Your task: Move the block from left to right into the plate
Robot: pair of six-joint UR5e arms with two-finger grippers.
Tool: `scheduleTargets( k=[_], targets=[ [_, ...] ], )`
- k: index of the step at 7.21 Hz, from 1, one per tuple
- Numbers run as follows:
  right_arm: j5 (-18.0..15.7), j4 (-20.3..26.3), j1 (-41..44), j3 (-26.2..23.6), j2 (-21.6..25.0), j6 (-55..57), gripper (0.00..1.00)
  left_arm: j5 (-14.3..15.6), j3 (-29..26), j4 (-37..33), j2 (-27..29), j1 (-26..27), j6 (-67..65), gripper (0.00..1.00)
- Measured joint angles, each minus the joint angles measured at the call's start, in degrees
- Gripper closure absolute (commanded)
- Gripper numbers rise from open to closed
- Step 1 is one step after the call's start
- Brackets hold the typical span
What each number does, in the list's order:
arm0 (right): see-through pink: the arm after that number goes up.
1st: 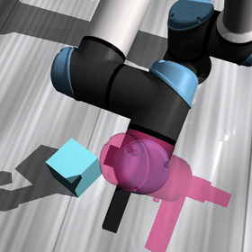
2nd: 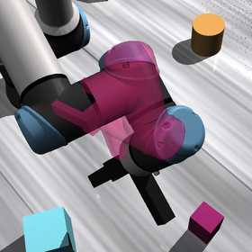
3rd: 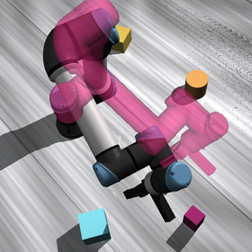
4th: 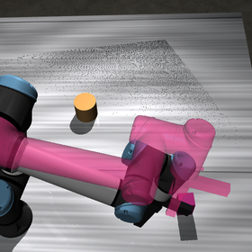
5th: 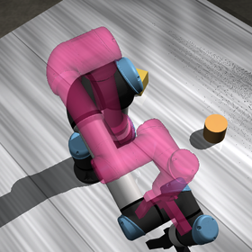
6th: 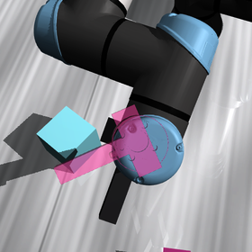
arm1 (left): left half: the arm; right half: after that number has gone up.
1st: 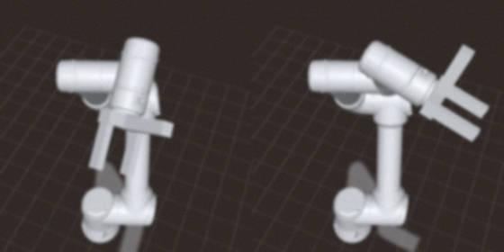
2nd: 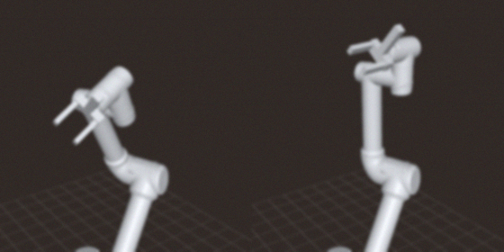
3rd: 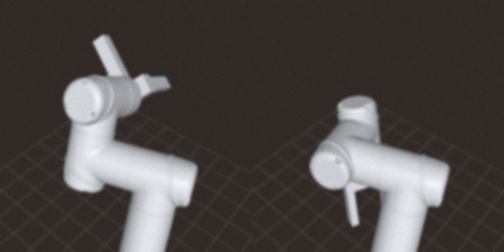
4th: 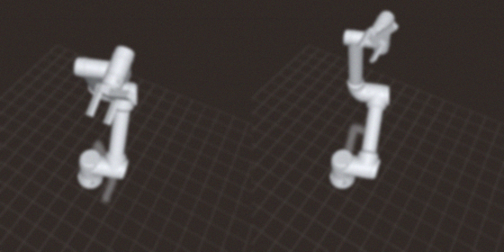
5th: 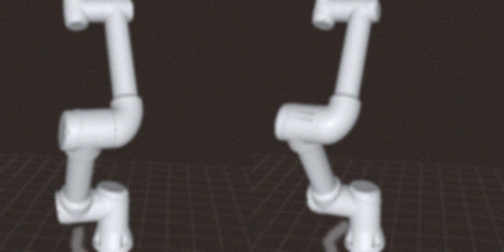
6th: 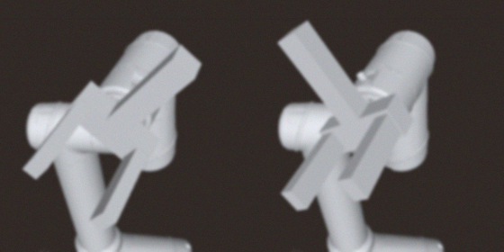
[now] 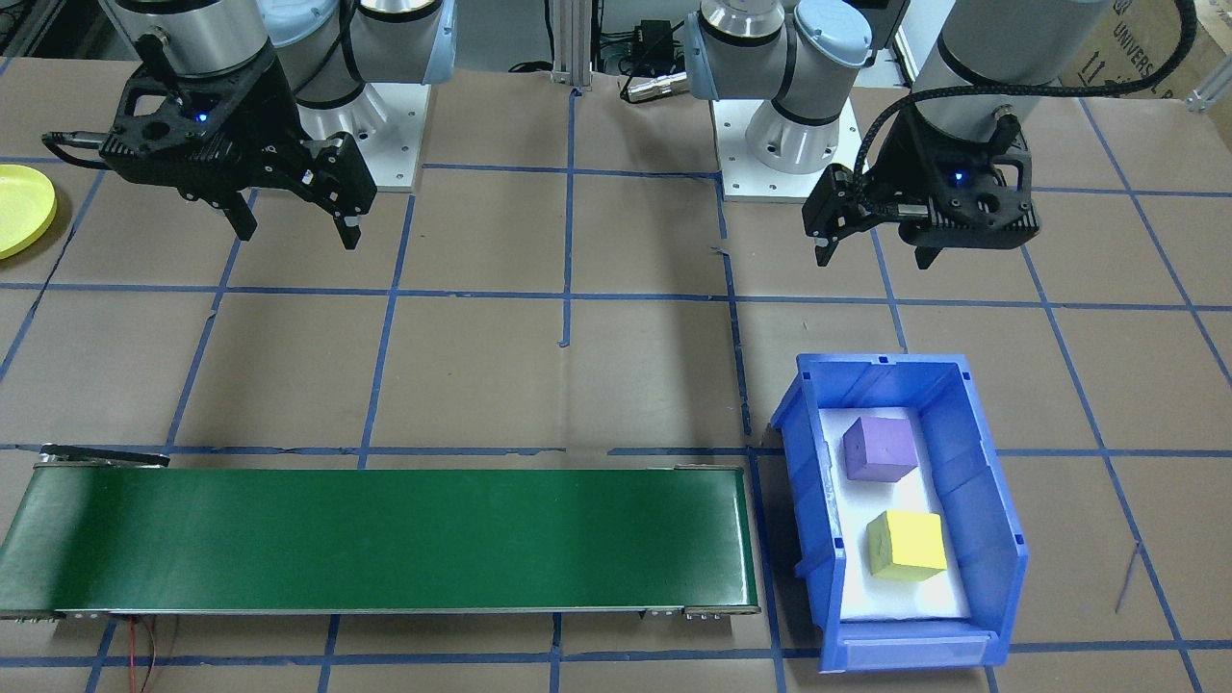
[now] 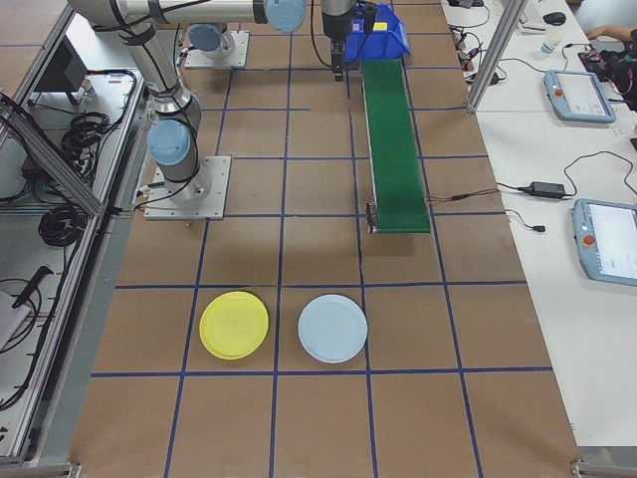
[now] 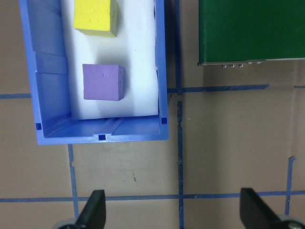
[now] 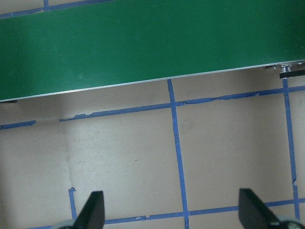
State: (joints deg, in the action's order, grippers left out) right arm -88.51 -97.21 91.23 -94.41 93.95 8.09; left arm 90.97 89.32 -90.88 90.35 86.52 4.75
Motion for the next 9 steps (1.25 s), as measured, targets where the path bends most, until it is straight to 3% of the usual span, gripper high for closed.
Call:
scheduleTargets(
  k=[4, 9],
  targets=[
    [0.04, 0.00, 0.00, 0.01, 0.00, 0.00, 0.00, -0.40, 0.04, 4.01, 1.07, -4.25, 3.47, 0.00],
    [0.08, 0.00, 0.00, 0.01, 0.00, 0.00, 0.00, -0.27, 2.47, 17.00, 16.04, -6.98, 8.63, 0.00]
  ],
)
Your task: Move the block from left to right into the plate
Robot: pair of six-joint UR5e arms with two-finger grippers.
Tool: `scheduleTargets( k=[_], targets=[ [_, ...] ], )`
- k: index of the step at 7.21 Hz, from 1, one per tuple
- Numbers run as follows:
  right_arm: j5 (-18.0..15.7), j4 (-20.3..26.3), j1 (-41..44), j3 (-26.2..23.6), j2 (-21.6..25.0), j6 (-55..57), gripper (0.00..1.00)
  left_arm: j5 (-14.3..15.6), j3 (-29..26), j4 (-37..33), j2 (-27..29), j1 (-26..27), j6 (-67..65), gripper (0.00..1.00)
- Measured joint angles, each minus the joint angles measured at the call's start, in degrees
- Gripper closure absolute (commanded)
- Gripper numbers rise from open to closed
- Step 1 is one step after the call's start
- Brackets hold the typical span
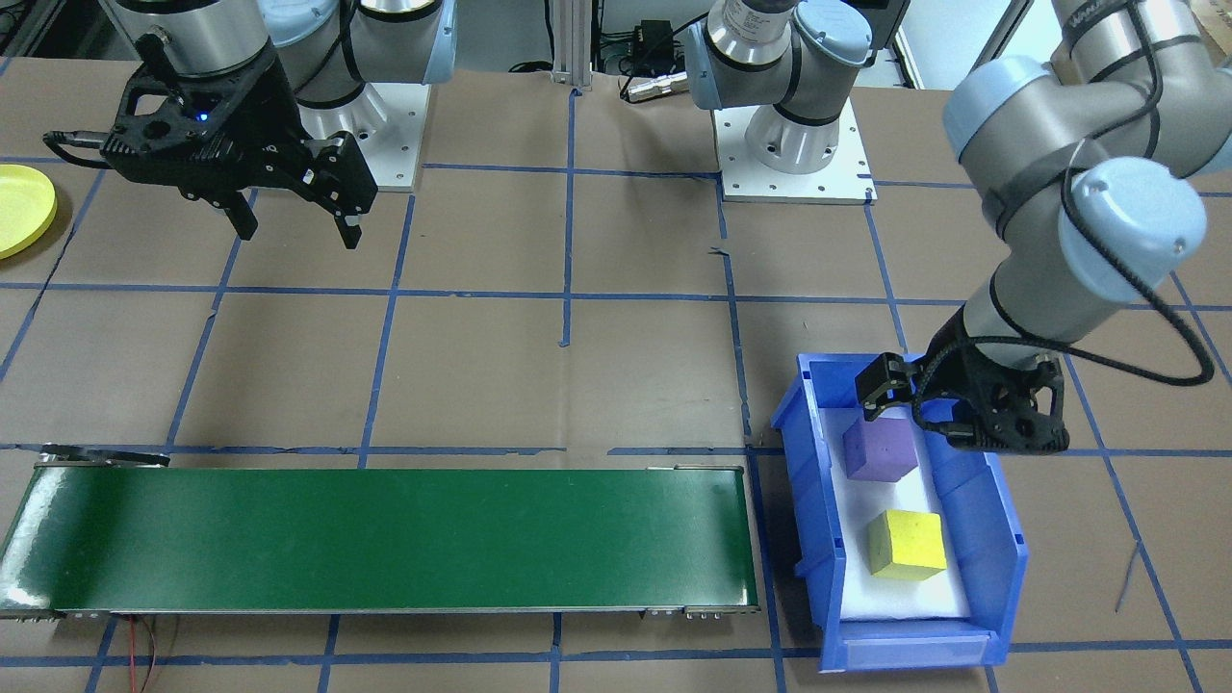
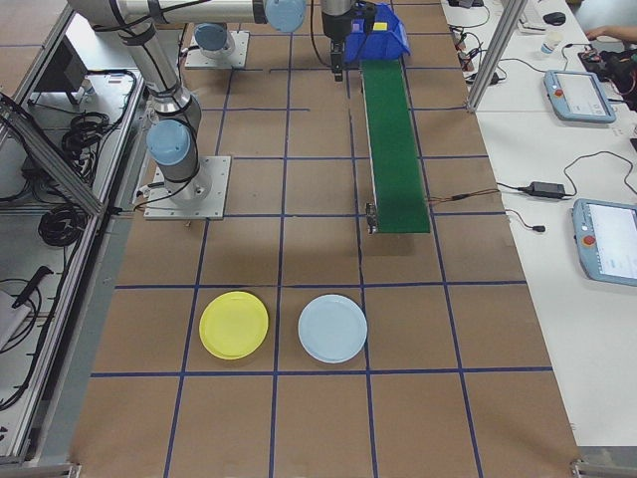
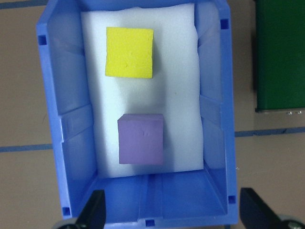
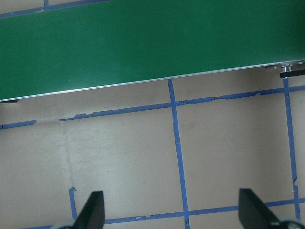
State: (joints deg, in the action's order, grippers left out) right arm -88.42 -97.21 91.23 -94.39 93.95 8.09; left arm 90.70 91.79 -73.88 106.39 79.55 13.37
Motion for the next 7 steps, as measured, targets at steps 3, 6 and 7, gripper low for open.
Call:
scheduleTargets(
  k=[3, 6, 7],
  targets=[
    [0.00, 0.00, 0.00, 0.00, 0.00, 0.00, 0.00, 1.96, 0.29, 1.79, 4.10, -0.09, -0.18, 0.00],
    [0.00, 0.00, 0.00, 0.00, 0.00, 0.00, 0.00, 2.97, 2.02, 2.17, 5.13, -0.09, -0.33, 0.00],
    [0.00, 0.00, 0.00, 0.00, 0.00, 0.00, 0.00, 2.99, 2.87, 2.31, 5.60, -0.09, -0.34, 0.00]
  ],
)
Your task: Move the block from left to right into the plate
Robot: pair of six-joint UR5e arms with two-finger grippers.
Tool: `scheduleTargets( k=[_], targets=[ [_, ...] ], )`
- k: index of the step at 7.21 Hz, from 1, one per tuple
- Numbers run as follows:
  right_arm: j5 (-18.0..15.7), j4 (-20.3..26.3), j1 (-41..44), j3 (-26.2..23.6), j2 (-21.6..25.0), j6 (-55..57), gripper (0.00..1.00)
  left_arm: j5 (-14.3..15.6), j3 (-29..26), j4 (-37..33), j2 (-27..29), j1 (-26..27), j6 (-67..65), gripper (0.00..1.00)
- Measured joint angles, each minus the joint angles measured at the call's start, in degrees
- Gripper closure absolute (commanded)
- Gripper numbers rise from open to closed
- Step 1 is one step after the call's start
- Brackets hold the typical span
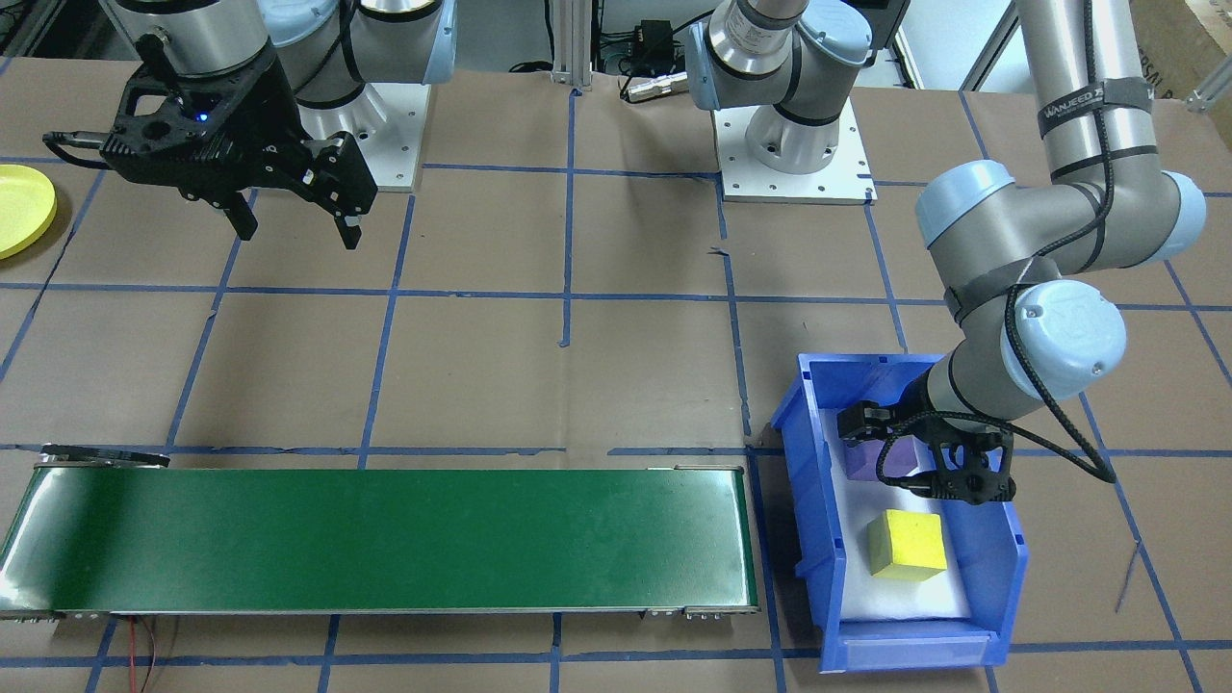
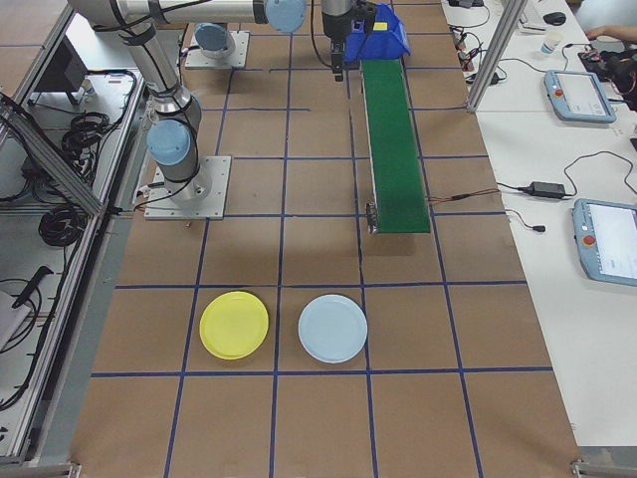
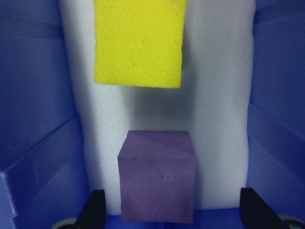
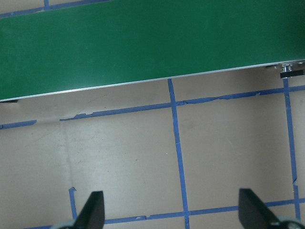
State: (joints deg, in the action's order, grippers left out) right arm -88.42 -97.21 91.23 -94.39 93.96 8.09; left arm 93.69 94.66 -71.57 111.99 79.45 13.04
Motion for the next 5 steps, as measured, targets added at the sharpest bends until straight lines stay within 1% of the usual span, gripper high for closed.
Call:
scheduleTargets(
  k=[5],
  targets=[
    [0.00, 0.00, 0.00, 0.00, 0.00, 0.00, 0.00, 0.02, 3.53, 2.35, 0.67, 0.00, 0.62, 0.00]
  ],
)
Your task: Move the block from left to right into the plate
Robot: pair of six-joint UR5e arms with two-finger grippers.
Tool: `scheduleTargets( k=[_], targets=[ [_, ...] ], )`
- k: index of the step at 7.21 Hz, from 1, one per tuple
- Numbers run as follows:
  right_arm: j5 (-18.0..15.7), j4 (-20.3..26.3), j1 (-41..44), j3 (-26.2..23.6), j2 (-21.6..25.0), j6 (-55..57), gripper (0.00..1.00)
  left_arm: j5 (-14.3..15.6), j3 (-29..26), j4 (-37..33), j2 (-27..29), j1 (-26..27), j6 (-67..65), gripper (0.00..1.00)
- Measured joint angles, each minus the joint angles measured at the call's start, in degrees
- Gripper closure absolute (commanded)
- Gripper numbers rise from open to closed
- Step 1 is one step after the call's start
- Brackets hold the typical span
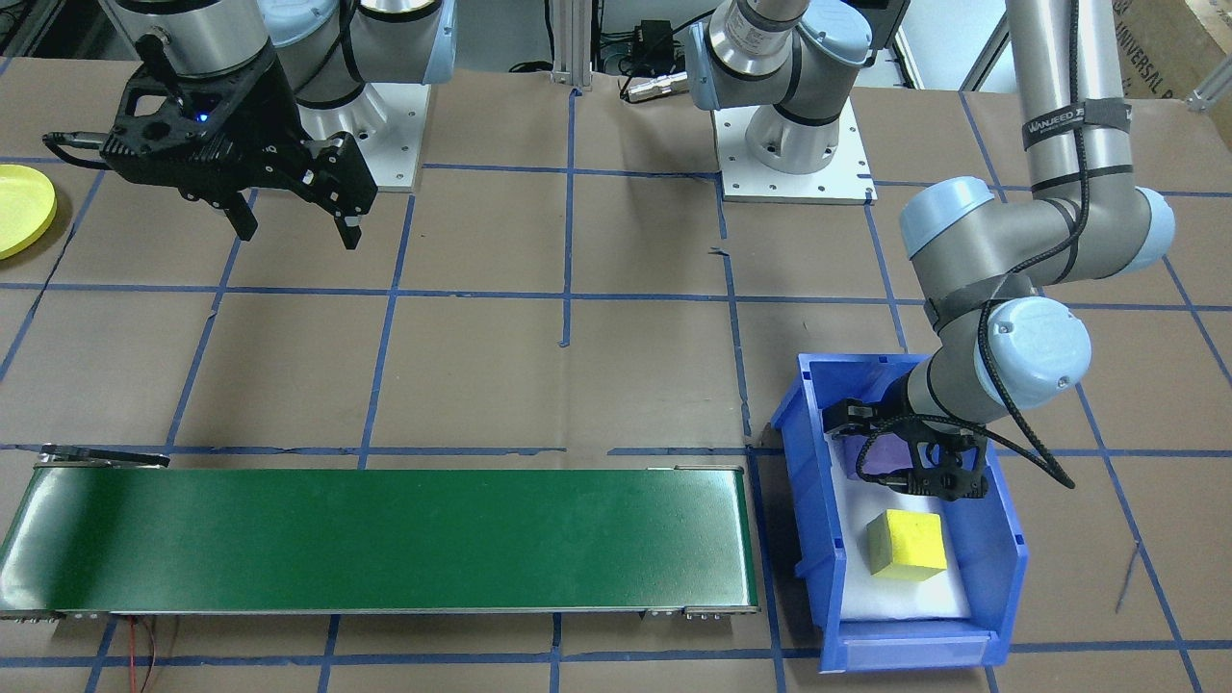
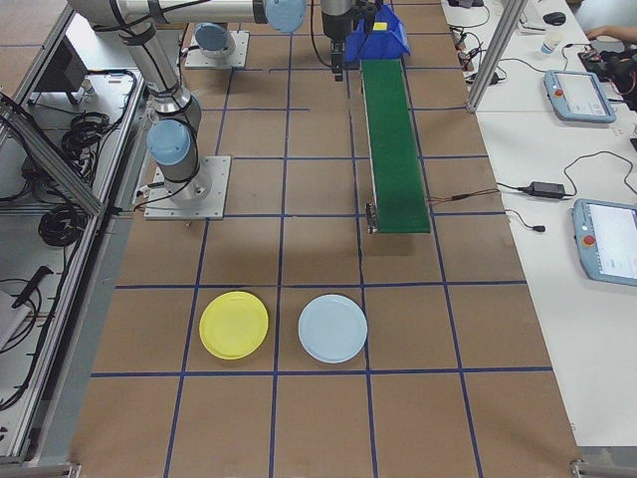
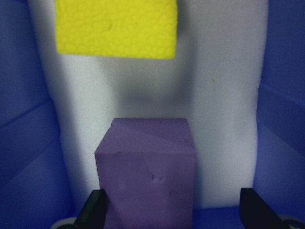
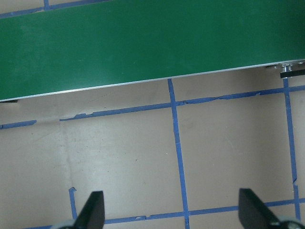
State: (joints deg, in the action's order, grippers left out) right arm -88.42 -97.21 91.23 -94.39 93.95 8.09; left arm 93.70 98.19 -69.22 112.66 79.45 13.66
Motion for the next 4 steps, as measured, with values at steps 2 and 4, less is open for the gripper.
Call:
scheduleTargets(
  k=[2, 4],
  targets=[
    [0.00, 0.00, 0.00, 0.00, 0.00, 0.00, 0.00, 0.09, 0.19, 0.75, 0.30, -0.16, 0.13, 0.00],
    [0.00, -0.01, 0.00, 0.02, 0.00, 0.00, 0.00, 0.23, -0.46, 1.06, 0.19, -0.31, 0.27, 0.00]
  ],
)
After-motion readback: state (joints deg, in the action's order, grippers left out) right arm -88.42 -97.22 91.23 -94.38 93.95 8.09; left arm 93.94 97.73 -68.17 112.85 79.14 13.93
